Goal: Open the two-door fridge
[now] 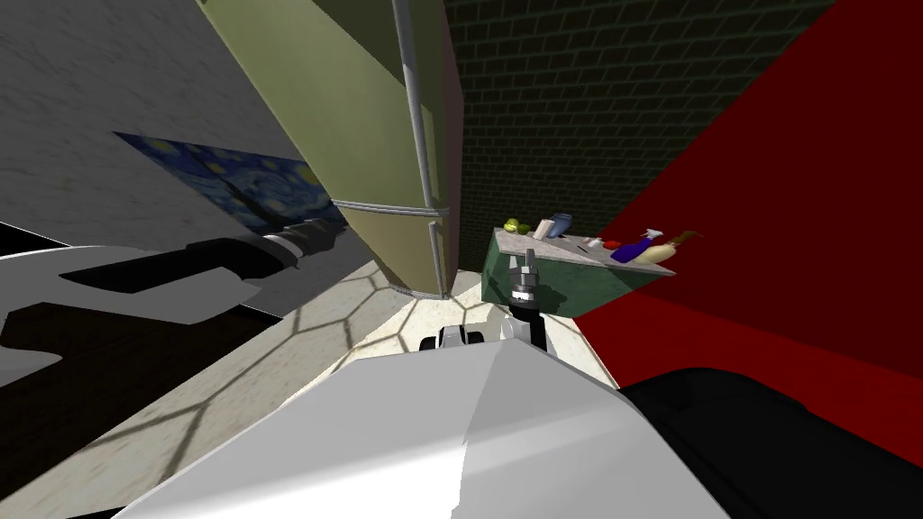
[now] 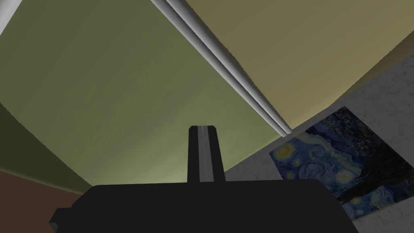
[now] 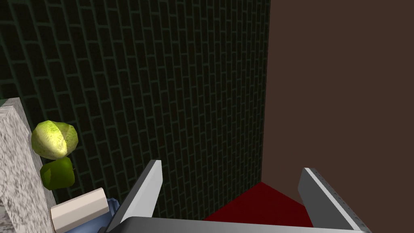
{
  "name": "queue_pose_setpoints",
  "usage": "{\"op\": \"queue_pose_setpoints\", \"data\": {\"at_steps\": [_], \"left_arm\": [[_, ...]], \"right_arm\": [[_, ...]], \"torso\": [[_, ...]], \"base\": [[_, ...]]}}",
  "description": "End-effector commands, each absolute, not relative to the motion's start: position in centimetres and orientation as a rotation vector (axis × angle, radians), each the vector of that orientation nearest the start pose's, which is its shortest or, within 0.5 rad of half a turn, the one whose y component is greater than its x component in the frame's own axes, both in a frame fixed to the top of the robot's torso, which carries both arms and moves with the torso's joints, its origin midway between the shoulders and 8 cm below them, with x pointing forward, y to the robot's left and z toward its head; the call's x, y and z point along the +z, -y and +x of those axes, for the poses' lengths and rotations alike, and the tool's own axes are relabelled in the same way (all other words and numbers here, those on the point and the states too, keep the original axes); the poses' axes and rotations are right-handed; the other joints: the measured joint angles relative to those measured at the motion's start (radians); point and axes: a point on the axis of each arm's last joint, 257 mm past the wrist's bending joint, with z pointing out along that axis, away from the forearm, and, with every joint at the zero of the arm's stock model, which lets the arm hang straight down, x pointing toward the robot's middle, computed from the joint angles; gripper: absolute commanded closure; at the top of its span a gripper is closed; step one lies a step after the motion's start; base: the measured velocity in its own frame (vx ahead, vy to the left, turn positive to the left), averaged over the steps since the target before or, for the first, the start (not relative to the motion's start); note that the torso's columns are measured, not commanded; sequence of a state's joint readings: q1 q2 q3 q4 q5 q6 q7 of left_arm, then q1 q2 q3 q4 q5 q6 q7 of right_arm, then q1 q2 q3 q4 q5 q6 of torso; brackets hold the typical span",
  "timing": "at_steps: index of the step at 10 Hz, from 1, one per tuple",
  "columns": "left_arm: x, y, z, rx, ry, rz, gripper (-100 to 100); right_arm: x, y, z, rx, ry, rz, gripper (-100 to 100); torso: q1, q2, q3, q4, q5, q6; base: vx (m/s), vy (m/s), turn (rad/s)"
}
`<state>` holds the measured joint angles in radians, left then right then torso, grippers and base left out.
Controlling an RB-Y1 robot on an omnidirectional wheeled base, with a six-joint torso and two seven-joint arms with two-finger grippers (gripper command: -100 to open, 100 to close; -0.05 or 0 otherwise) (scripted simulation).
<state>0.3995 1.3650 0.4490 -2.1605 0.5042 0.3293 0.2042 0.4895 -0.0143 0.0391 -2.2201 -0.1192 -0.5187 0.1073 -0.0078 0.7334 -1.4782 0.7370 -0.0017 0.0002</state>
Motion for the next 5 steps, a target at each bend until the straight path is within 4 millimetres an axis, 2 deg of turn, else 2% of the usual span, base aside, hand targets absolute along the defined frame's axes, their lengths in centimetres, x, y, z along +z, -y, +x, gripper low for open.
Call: {"op": "queue_pose_setpoints", "data": {"at_steps": [1,2,5], "left_arm": [[6.8,-41.6,48.0,-0.673,-1.542,-0.602,-100],[7.1,-42.1,48.2,-0.656,-1.537,-0.61,-100],[8.1,-43.7,48.5,-0.609,-1.521,-0.632,-100]], "right_arm": [[0.4,28.0,35.3,1.31,-0.602,0.717,0],[0.4,28.0,35.3,1.31,-0.602,0.717,0],[0.4,28.0,35.3,1.31,-0.602,0.717,0]], "torso": [[-0.01,-0.009,-0.006,-0.003,-0.004,0.001],[-0.01,-0.008,-0.006,-0.003,-0.004,0.001],[0.011,0.005,0.002,0.001,0.003,0.0]], "base": [[0.115,-0.213,0.013],[0.108,-0.226,0.004],[0.157,-0.222,0.002]]}}
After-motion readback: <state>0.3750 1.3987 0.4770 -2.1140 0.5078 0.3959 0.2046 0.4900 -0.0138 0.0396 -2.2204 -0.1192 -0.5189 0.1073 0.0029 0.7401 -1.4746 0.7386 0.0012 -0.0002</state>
